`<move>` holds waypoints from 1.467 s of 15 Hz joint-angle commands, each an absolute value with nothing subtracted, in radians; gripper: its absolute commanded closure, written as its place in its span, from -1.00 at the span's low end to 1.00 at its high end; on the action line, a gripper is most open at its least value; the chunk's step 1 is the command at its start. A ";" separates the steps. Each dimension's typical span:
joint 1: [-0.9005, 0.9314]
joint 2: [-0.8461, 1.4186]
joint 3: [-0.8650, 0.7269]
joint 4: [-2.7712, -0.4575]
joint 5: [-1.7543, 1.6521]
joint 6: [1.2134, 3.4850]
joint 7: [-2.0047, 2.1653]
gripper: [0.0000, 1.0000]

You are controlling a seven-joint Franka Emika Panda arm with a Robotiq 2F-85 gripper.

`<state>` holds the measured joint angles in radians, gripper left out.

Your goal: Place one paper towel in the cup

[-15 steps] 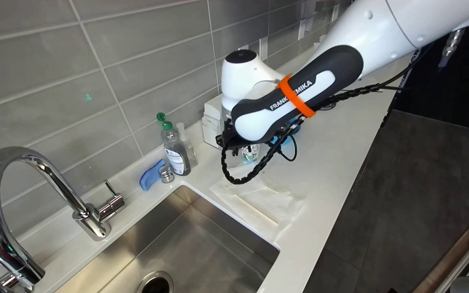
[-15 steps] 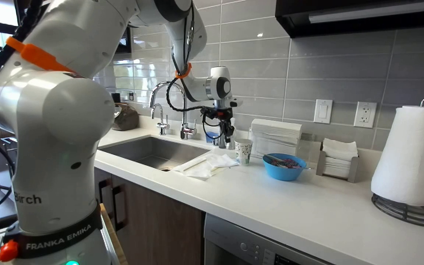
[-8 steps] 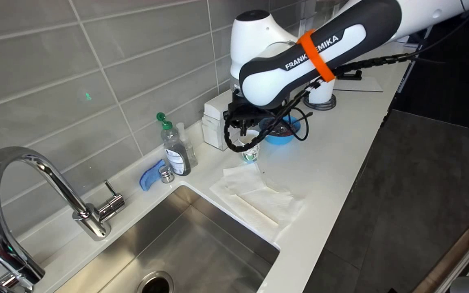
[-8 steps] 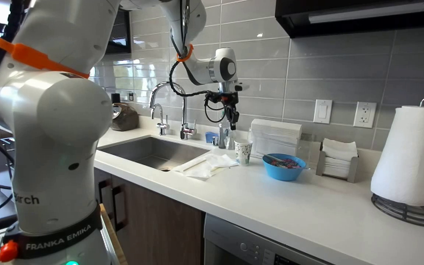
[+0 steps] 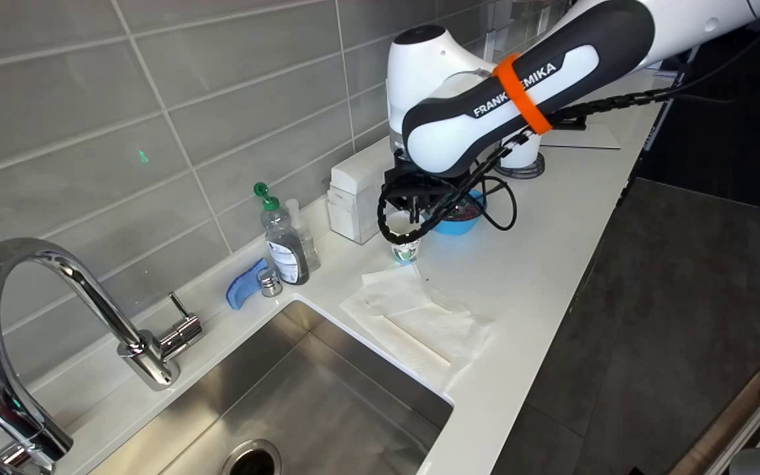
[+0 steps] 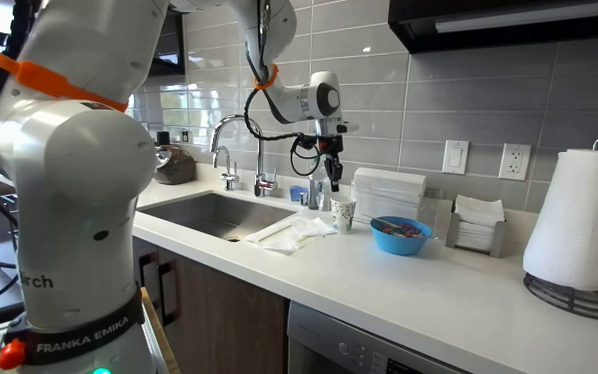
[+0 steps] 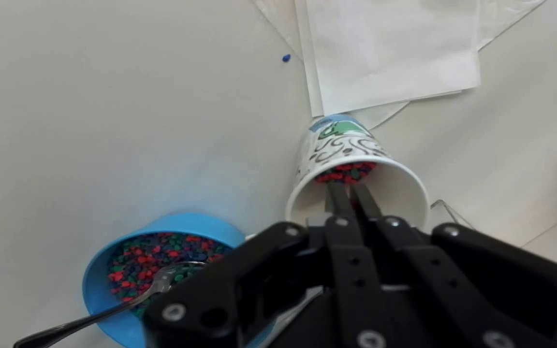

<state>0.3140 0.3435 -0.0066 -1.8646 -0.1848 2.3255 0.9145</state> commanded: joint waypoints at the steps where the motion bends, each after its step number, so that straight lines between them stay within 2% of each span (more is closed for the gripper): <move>1: 0.304 0.379 -0.003 -1.878 -0.217 2.394 0.957 0.97; 7: 0.323 0.426 -0.035 -1.880 -0.265 2.518 0.972 0.97; 8: 0.324 0.431 -0.039 -1.880 -0.269 2.527 0.972 0.84; 9: 0.326 0.434 -0.043 -1.881 -0.271 2.533 0.975 0.37; 11: 0.327 0.430 -0.046 -1.888 -0.273 2.560 0.972 0.30; 12: 0.328 0.425 -0.048 -1.891 -0.273 2.573 0.972 0.18; 19: 0.315 0.360 -0.024 -1.910 -0.232 2.539 0.927 -0.87; 20: 0.313 0.354 -0.021 -1.911 -0.230 2.535 0.924 -0.98; 22: 0.292 0.327 0.008 -1.930 -0.209 2.510 0.846 -1.00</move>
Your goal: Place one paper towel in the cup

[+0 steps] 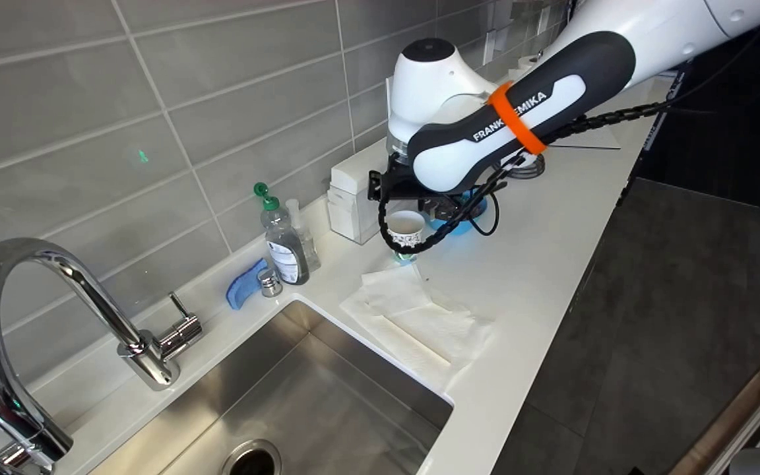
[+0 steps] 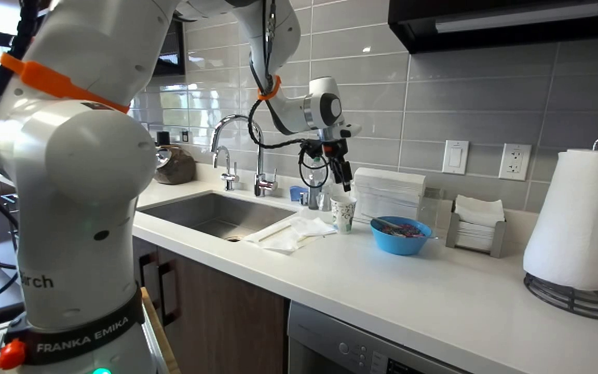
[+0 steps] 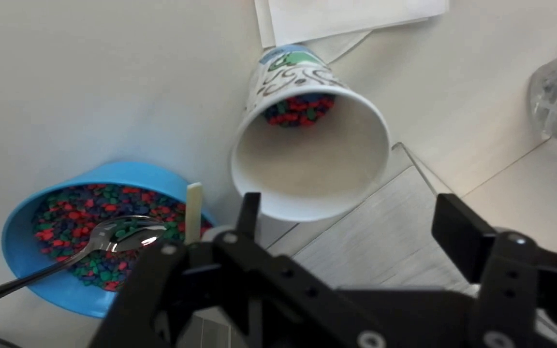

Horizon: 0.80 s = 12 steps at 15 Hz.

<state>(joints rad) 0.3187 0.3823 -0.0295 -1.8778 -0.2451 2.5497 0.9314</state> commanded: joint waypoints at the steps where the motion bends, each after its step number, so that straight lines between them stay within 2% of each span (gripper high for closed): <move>1: 0.264 0.305 0.045 -1.953 -0.171 2.517 0.736 -1.00; 10: 0.068 -0.044 0.257 -2.289 0.158 2.416 0.060 -1.00; 12: 0.114 -0.122 0.192 -2.340 0.219 2.323 -0.086 -1.00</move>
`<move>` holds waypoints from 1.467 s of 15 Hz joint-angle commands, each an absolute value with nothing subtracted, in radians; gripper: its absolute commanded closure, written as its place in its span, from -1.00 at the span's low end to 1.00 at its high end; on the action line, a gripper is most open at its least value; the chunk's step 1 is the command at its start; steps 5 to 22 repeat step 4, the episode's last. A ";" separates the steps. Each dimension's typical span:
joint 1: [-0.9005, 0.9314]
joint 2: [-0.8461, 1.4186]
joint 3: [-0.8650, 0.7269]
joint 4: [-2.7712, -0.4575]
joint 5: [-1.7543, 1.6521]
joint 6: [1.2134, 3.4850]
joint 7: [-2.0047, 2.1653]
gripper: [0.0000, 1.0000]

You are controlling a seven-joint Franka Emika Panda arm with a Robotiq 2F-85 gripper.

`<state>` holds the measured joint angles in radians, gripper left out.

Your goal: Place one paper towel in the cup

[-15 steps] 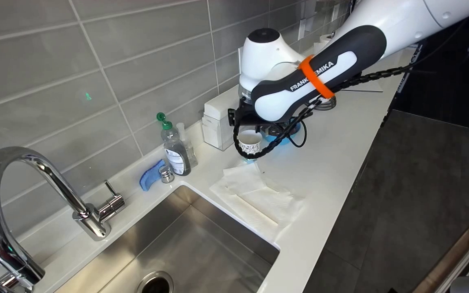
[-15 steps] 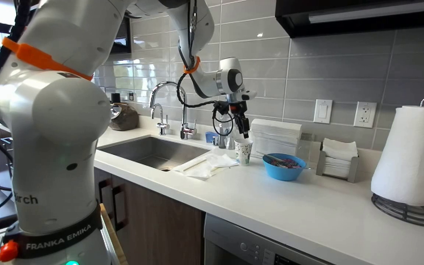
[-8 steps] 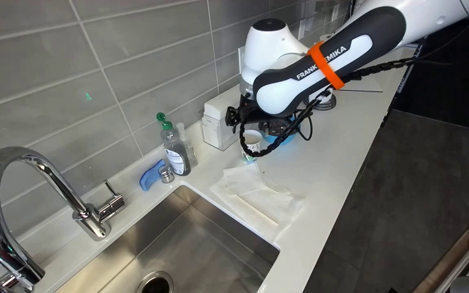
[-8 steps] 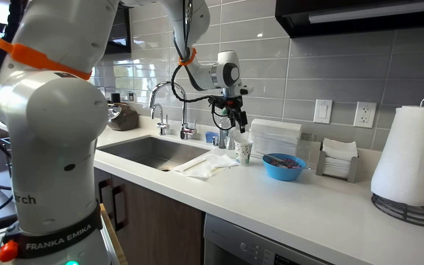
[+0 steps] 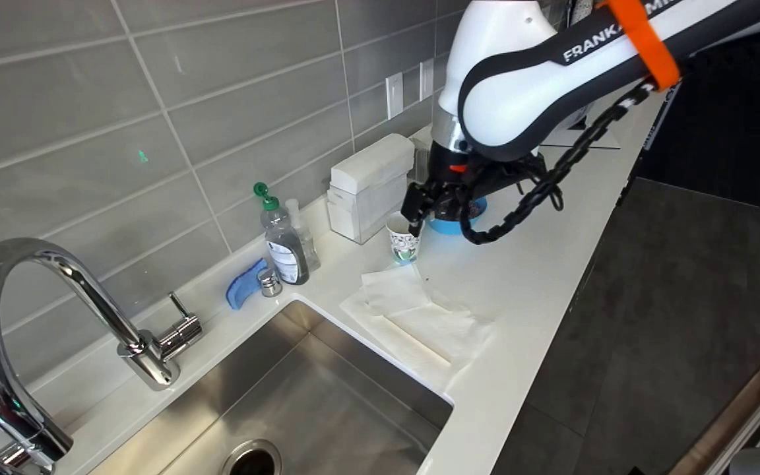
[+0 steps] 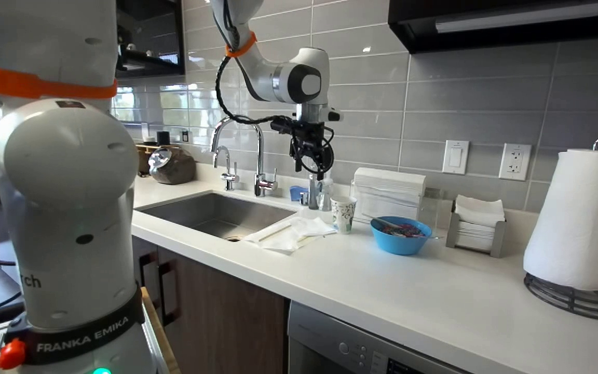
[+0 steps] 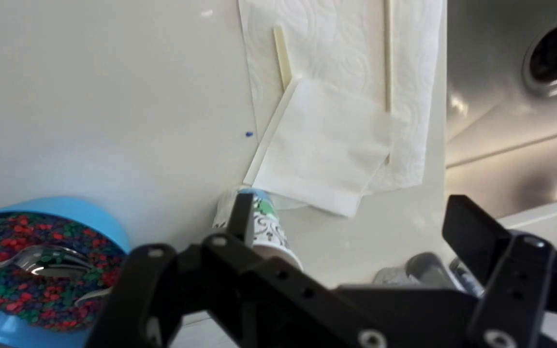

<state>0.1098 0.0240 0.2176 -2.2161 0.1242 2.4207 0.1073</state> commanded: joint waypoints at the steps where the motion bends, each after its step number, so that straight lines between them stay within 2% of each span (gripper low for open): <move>1: 0.116 -0.164 0.173 -2.365 0.232 2.276 -0.158 -1.00; 2: 0.120 -0.202 0.154 -2.387 0.245 2.236 -0.231 -1.00; 3: 0.129 -0.101 0.169 -2.307 0.193 2.291 -0.102 -1.00; 22: 0.129 -0.138 0.154 -2.330 0.205 2.262 -0.153 -1.00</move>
